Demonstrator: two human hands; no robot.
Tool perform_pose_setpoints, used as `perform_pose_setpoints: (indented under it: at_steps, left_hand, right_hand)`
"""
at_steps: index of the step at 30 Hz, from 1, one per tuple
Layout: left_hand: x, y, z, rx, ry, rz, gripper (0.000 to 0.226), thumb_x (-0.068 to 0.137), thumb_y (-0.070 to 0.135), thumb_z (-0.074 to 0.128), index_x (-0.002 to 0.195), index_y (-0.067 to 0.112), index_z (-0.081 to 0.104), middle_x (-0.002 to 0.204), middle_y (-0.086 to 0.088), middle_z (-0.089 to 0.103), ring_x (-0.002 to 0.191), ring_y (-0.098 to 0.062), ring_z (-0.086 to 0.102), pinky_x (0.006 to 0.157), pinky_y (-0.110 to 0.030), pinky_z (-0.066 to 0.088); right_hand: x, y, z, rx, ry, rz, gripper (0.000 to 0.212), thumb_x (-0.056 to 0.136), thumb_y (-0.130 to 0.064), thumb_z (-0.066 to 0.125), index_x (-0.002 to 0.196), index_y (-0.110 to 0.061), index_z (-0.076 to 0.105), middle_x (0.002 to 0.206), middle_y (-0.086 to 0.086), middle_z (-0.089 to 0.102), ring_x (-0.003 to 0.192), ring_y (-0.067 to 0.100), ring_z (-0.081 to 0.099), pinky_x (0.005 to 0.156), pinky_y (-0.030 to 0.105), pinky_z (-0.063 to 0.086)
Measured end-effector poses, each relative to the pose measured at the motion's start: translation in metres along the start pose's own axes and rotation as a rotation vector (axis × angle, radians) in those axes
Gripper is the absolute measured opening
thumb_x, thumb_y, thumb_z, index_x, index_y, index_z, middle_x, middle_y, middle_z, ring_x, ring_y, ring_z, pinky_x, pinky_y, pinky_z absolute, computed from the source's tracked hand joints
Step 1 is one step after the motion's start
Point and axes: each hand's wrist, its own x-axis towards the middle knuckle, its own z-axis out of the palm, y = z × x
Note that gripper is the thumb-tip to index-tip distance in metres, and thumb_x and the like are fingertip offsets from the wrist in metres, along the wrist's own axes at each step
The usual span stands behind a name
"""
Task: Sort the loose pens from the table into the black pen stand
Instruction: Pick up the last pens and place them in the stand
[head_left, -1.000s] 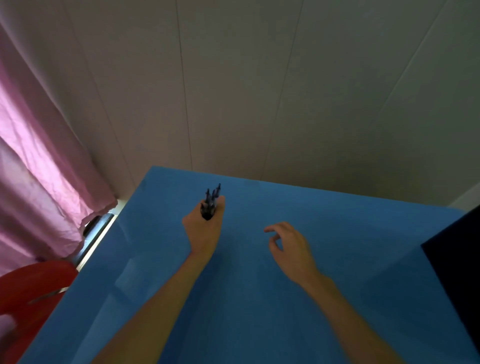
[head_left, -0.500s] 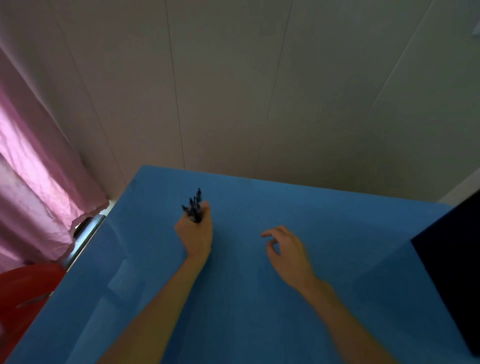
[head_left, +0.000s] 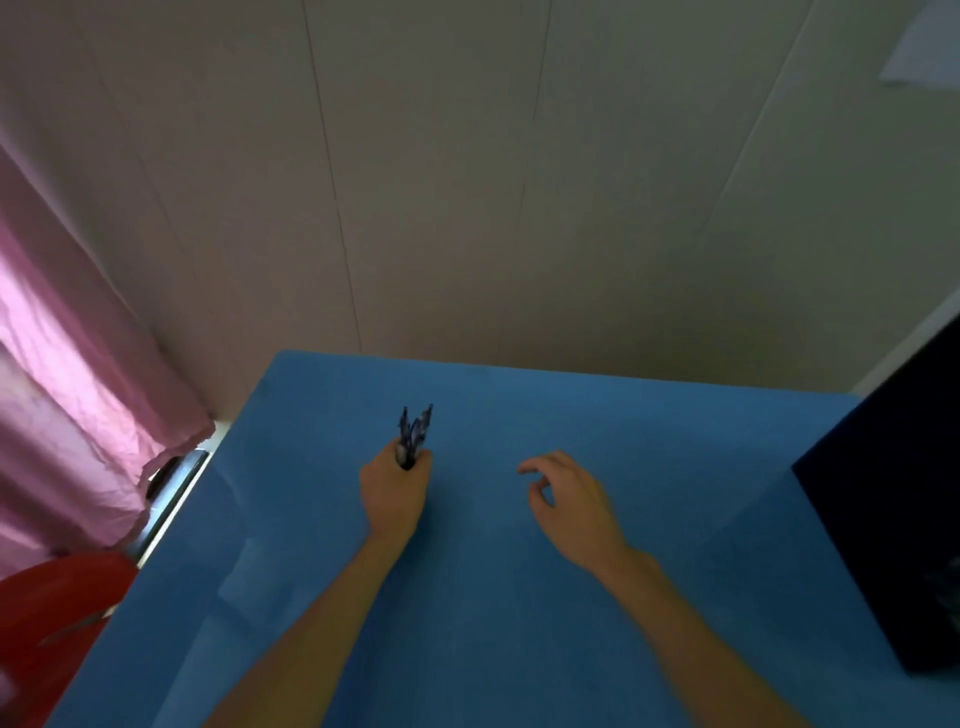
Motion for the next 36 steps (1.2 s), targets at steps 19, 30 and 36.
perform_pose_setpoints:
  at_steps: [19, 30, 36]
  left_hand:
    - [-0.132, 0.156, -0.01, 0.322, -0.537, 0.328, 0.021, 0.086, 0.02, 0.065, 0.07, 0.016, 0.052, 0.055, 0.002, 0.044, 0.048, -0.015, 0.039, 0.05, -0.028, 0.031]
    - [-0.269, 0.204, 0.078, 0.359, -0.718, 0.483, 0.025, 0.082, 0.021, 0.064, 0.066, 0.022, 0.045, 0.057, 0.002, 0.046, 0.051, -0.016, 0.042, 0.049, -0.026, 0.029]
    - [-0.367, 0.215, 0.13, 0.378, -0.747, 0.497, 0.033, 0.082, 0.019, 0.063, 0.063, 0.021, 0.037, 0.055, -0.001, 0.041, 0.051, -0.018, 0.038, 0.05, -0.028, 0.026]
  right_hand:
    - [-0.124, -0.045, -0.138, 0.007, 0.175, 0.273, 0.023, 0.101, -0.019, 0.057, 0.123, -0.017, 0.063, 0.123, -0.001, 0.063, 0.096, 0.014, 0.06, 0.09, 0.031, 0.051]
    - [-0.261, 0.036, -0.244, -0.038, 0.334, 0.444, 0.017, 0.1, -0.018, 0.059, 0.116, -0.018, 0.066, 0.115, -0.001, 0.066, 0.091, 0.012, 0.062, 0.086, 0.03, 0.054]
    - [-0.341, 0.087, -0.295, -0.008, 0.339, 0.469, 0.016, 0.099, -0.019, 0.06, 0.113, -0.018, 0.069, 0.112, -0.001, 0.07, 0.096, 0.014, 0.066, 0.085, 0.028, 0.055]
